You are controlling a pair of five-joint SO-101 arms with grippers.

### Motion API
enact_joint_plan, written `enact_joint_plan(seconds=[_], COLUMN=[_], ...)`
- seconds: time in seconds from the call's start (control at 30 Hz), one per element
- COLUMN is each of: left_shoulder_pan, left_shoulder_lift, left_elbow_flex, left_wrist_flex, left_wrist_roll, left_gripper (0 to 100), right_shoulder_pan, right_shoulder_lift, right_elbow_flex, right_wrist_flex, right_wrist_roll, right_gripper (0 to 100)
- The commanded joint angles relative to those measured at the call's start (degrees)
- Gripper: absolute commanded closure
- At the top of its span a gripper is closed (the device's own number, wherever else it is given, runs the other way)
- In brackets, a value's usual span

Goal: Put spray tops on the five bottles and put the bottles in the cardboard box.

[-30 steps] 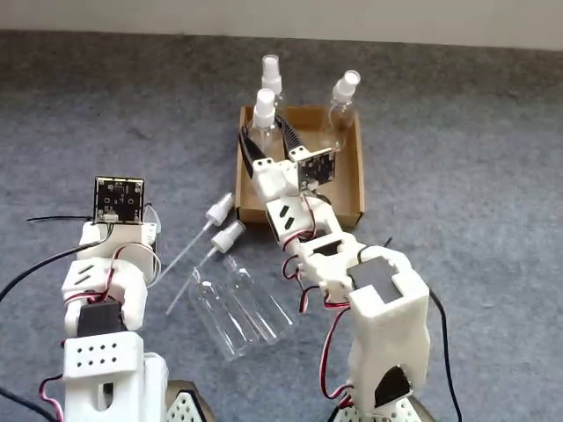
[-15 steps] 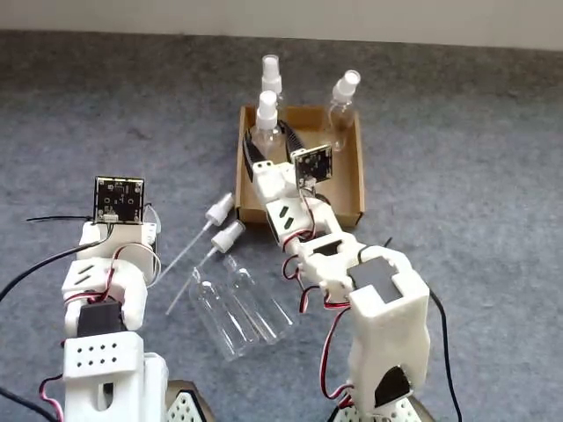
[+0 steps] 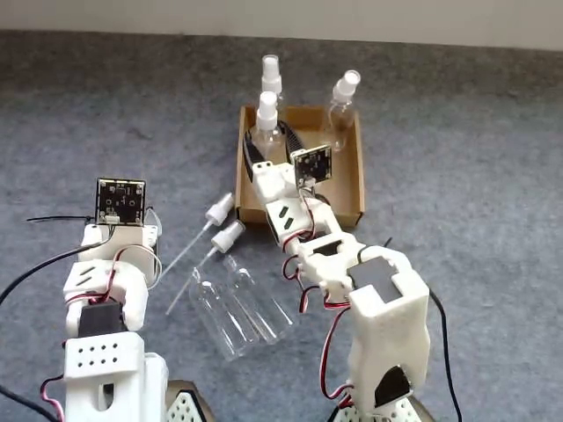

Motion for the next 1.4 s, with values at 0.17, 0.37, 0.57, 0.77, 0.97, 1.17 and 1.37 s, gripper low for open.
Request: enact_joint_plan(seconds=[0.17, 0.37, 0.57, 0.77, 0.97, 1.17, 1.37], left_shoulder_pan=[-0.31, -0.31, -0.31, -0.31, -0.31, -0.22, -0.22], left_shoulder_lift=[-1.19, -1.19, -1.19, -1.19, -1.19, -1.19, -1.19], left_elbow_flex=[-0.31, -0.31, -0.31, -0.31, -0.31, -0.31, -0.31], left_wrist_flex=[-1.14, -1.14, -1.14, -1.14, -1.14, -1.14, -1.14], left_wrist_roll=[-0.44, -0.44, -0.44, -0.44, -0.44, -0.44, -0.44], left_gripper=[86, 86, 86, 86, 86, 86, 86], right_shoulder_pan=[-0.48, -0.57, -1.27, -2.95, -2.68, -1.8, -1.89], right_shoulder_lift=[-0.66, -0.66, -1.01, -1.01, -1.1, -2.07, -12.62], right_elbow_flex=[-3.21, -3.21, -3.21, -3.21, -3.21, -3.21, -3.21], right_wrist_flex=[0.22, 0.22, 0.22, 0.22, 0.22, 0.4, 14.64], right_wrist_roll=[0.09, 0.09, 5.63, 9.32, 10.81, 10.81, 10.55], right_gripper=[75.2, 75.2, 75.2, 75.2, 75.2, 75.2, 75.2])
